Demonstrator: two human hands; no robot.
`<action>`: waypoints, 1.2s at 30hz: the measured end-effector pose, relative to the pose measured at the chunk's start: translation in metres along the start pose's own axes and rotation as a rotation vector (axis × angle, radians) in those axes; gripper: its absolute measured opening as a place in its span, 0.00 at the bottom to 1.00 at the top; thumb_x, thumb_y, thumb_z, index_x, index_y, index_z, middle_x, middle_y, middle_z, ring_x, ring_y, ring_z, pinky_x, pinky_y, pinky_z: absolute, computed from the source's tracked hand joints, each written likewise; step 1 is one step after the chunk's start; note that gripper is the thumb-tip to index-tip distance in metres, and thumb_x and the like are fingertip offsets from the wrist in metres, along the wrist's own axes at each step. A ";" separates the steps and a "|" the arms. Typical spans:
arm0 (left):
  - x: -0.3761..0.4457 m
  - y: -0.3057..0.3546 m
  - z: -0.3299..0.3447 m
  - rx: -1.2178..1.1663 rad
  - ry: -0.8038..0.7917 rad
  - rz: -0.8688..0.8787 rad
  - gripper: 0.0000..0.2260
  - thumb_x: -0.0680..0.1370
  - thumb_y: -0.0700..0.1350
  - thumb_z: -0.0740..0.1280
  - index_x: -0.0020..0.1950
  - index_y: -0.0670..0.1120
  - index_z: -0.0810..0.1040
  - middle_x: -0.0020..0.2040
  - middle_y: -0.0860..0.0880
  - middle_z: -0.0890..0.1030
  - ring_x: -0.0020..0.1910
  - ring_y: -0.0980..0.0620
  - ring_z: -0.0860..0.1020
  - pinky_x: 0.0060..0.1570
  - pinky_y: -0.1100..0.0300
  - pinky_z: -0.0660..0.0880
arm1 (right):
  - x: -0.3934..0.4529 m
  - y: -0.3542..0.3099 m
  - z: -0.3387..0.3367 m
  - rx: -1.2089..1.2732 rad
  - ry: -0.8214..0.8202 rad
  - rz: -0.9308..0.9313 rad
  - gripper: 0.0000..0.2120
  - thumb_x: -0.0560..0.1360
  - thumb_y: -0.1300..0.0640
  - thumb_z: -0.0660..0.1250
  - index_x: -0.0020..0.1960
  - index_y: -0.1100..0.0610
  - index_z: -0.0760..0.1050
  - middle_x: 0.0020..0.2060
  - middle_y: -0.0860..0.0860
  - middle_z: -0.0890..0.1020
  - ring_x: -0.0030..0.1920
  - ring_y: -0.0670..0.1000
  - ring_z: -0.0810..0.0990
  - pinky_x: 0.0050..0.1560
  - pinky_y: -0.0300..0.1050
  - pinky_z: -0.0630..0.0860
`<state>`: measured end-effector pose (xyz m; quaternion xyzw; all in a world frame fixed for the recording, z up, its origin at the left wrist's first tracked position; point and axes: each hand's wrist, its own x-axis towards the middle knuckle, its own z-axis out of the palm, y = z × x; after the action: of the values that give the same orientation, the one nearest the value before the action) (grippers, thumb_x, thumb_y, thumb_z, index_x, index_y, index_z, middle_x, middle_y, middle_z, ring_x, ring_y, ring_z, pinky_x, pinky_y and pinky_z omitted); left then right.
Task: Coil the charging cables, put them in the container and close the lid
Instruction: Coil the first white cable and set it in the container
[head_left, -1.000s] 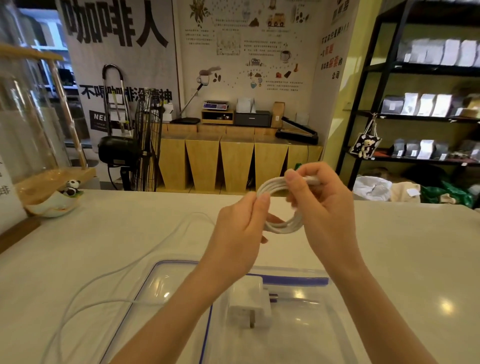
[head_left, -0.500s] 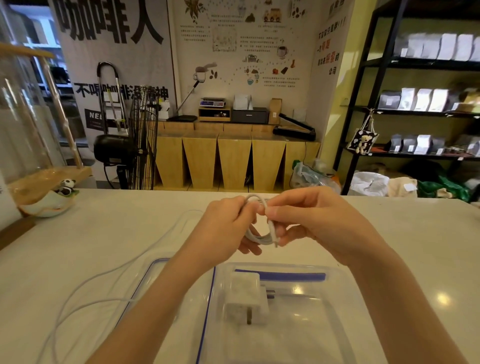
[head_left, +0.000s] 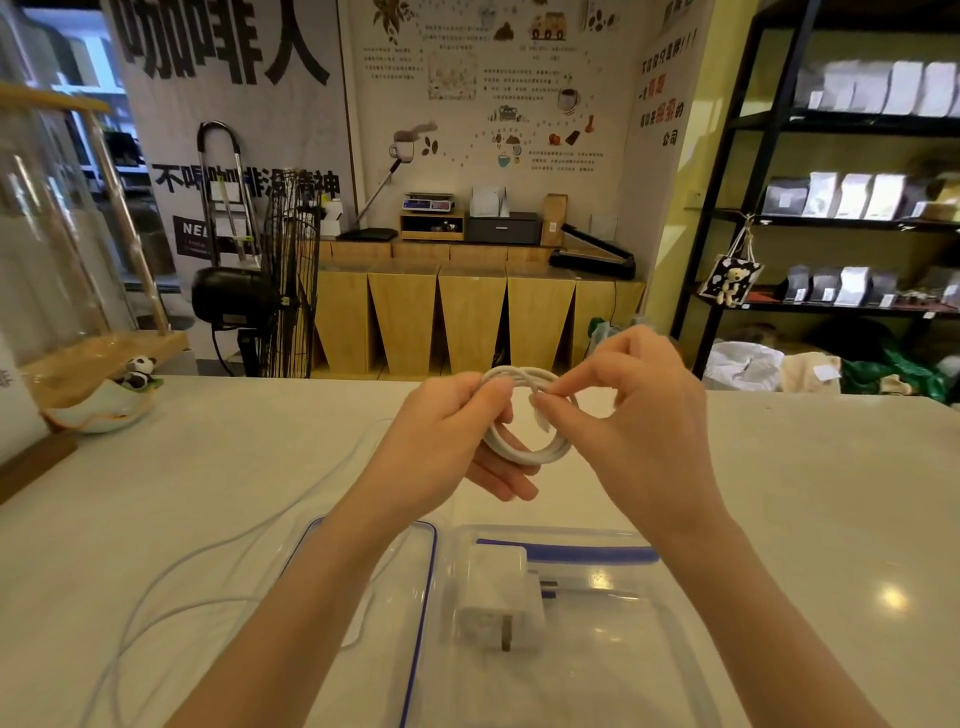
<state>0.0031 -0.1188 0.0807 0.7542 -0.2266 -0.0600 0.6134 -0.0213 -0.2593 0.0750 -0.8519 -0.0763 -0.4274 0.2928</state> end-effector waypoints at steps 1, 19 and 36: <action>0.000 0.001 -0.001 -0.026 -0.010 0.009 0.14 0.79 0.46 0.55 0.36 0.41 0.70 0.26 0.46 0.81 0.25 0.50 0.81 0.24 0.61 0.78 | 0.001 0.000 0.000 0.060 -0.024 0.051 0.07 0.66 0.56 0.74 0.41 0.56 0.78 0.37 0.47 0.75 0.40 0.46 0.73 0.38 0.30 0.68; -0.007 0.009 -0.023 -0.208 -0.399 -0.121 0.14 0.71 0.51 0.59 0.31 0.43 0.69 0.25 0.45 0.81 0.21 0.52 0.79 0.18 0.68 0.73 | 0.008 0.003 -0.024 0.664 -0.781 0.411 0.20 0.71 0.42 0.56 0.26 0.49 0.77 0.19 0.45 0.67 0.21 0.42 0.62 0.22 0.31 0.62; 0.002 -0.028 0.037 0.415 -0.513 -0.250 0.15 0.77 0.51 0.59 0.40 0.44 0.79 0.37 0.48 0.81 0.36 0.55 0.78 0.38 0.62 0.77 | -0.025 0.053 -0.048 0.090 -1.110 0.344 0.19 0.71 0.40 0.61 0.40 0.55 0.79 0.27 0.46 0.81 0.27 0.42 0.74 0.29 0.31 0.70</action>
<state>-0.0012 -0.1484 0.0460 0.8449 -0.2868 -0.2749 0.3582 -0.0491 -0.3270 0.0552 -0.9352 -0.0970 0.1405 0.3103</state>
